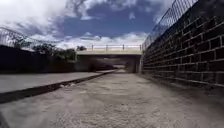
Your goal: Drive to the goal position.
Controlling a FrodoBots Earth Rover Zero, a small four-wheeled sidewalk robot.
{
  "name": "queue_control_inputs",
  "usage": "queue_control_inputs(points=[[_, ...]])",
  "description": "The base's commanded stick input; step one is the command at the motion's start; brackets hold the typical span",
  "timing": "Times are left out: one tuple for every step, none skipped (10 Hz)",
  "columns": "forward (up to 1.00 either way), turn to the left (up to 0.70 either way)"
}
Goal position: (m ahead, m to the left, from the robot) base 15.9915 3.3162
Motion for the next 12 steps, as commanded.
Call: queue_control_inputs(points=[[0.85, 0.00], [0.85, 0.00], [0.85, 0.00], [0.85, 0.00], [0.85, 0.00], [0.85, 0.00], [0.85, 0.00], [0.85, 0.00], [0.85, 0.00], [0.85, 0.00], [0.85, 0.00], [0.85, 0.00]])
